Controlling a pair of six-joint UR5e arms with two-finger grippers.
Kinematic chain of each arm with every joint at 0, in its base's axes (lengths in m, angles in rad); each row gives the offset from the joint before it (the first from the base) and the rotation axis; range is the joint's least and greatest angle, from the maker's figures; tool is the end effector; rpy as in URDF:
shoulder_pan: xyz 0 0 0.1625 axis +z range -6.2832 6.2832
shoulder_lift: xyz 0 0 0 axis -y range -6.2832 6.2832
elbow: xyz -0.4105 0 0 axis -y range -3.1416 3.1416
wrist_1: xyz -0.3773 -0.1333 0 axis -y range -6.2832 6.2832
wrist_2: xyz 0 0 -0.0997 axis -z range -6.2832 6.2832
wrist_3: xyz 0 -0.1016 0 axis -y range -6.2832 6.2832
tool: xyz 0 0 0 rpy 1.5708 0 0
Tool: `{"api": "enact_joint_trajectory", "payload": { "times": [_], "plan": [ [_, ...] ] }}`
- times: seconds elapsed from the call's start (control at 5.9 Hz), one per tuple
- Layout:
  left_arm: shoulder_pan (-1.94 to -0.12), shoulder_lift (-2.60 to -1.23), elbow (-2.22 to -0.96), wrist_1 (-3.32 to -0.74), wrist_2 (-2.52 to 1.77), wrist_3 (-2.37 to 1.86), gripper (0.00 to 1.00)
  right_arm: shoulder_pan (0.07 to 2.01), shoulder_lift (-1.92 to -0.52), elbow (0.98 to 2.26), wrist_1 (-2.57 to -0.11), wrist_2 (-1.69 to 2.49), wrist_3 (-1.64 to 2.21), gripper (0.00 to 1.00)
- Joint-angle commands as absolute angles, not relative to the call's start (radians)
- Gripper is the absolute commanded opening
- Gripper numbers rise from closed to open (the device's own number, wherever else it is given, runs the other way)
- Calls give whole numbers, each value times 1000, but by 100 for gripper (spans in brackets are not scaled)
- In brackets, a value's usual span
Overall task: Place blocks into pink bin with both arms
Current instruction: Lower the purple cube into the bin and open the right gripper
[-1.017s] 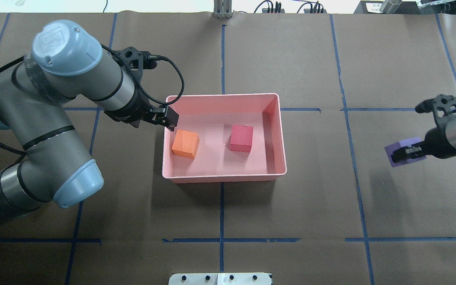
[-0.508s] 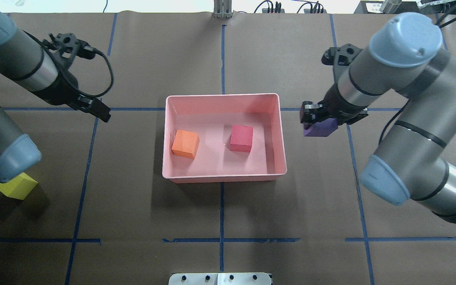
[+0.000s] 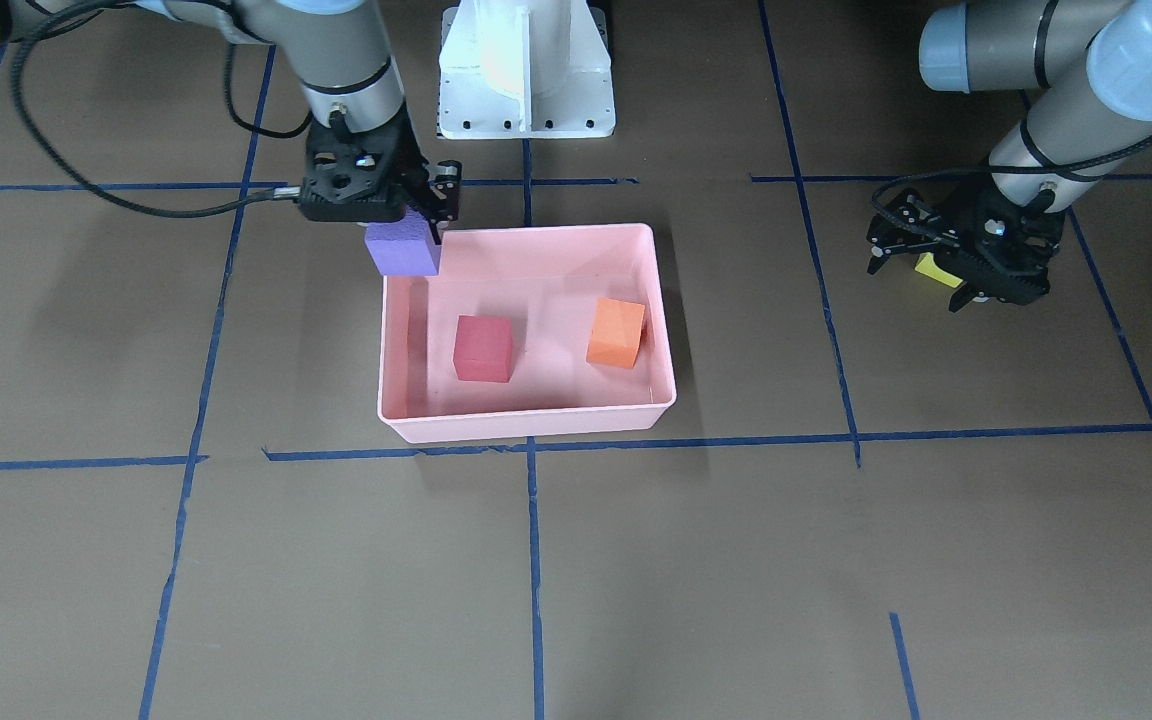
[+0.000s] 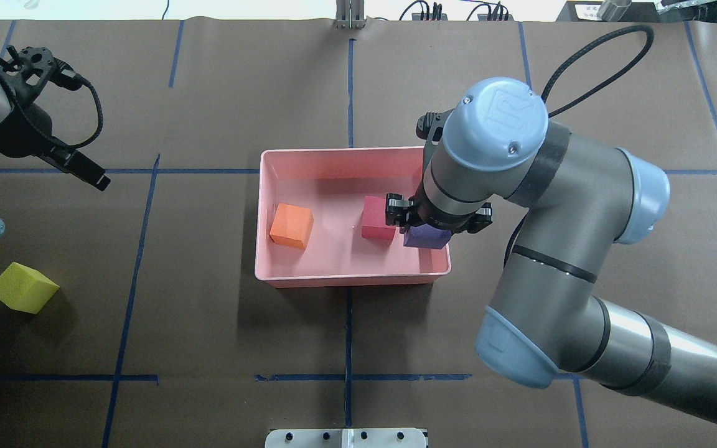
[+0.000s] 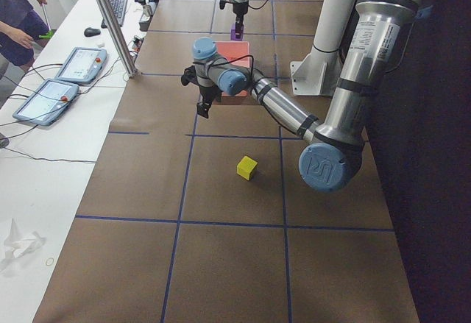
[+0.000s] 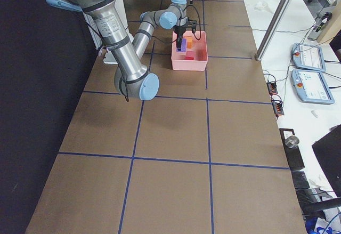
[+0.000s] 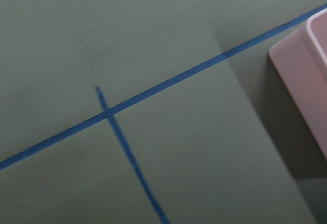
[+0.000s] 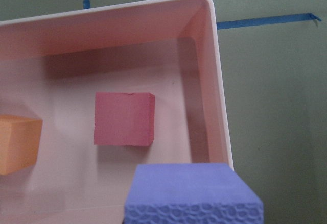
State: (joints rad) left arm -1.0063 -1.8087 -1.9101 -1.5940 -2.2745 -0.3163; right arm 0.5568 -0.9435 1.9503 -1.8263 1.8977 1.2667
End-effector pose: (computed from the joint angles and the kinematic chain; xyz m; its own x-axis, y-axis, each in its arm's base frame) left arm 0.2313 -0.4915 0.3631 0.5636 0.4644 -0.6831 -0.2800 0.8855 0.3709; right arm -0.4402 -0.3926 0.1782 0.6861 0.0931 0.7215 -0.1142 0.9933 -0.0195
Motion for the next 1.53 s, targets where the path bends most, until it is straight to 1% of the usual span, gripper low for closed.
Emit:
{"api": "enact_joint_trajectory", "payload": {
  "times": [0.0,0.17,0.51,0.68,1.02,1.36],
  "plan": [
    [-1020,-1764,-1910,-1597,-2276,-264,100,531,-942,1959,-1867,1873,1266,99],
    [-1057,-1711,-1910,-1598,-2276,-182,100,560,-951,1979,-1887,1882,1221,100],
    [-1072,-1584,-1924,-1633,-2272,-130,100,682,-983,1999,-1917,1971,1050,100],
    [-1071,-1507,-1889,-1770,-2270,-164,100,731,-1009,2014,-1917,2011,978,100],
    [-1057,-1445,-1838,-1947,-2266,-319,100,745,-1026,2019,-1916,2020,957,100],
    [-959,-1428,-1835,-1968,-2273,-383,100,746,-1032,2022,-1914,2020,957,100]
  ]
}}
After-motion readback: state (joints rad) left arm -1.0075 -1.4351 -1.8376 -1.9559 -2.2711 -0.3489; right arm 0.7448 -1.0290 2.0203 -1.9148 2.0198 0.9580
